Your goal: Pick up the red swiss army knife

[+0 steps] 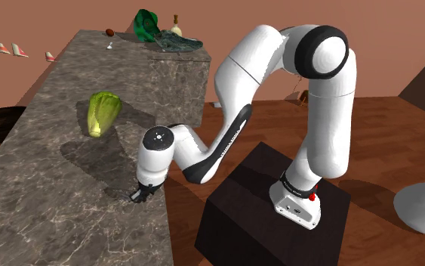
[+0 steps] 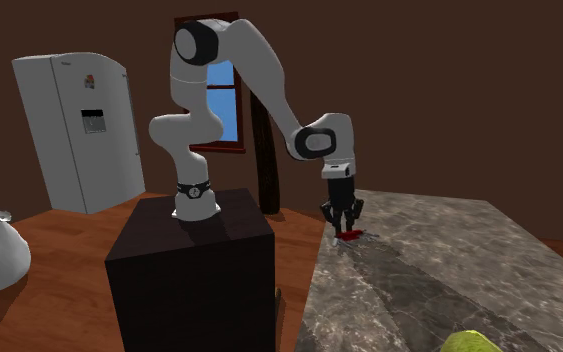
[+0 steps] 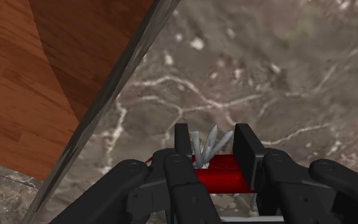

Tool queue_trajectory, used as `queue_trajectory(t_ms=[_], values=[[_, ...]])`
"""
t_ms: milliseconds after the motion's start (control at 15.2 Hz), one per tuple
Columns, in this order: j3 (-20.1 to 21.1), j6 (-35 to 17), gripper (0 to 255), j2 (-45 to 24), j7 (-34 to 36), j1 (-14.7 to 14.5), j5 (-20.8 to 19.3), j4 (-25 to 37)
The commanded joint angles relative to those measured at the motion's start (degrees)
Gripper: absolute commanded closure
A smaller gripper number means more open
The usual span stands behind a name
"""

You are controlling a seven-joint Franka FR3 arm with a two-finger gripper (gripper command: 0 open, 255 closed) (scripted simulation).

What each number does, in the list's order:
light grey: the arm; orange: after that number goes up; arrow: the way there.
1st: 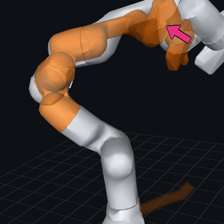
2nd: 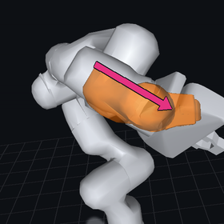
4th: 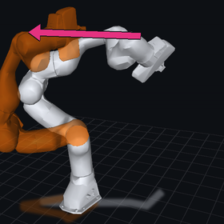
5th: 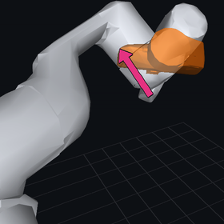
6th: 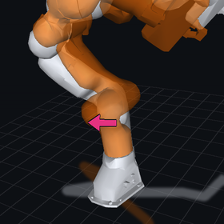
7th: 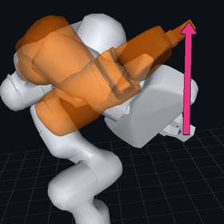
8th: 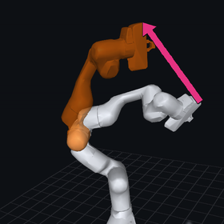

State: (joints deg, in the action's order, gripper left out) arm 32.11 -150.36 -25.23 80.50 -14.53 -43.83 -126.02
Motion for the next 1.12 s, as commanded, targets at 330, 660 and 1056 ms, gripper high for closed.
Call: queue_trajectory(t_ms=[330, 660, 1056], values=[[3.5, 2.3, 255, 3.5, -3.9, 2.5, 5.1, -0.9], [6.3, 4.4, 255, 6.9, -7.4, 4.7, 9.6, -1.2], [8.5, 6.3, 255, 9.7, -10.3, 6.3, 13.5, -1.2]])
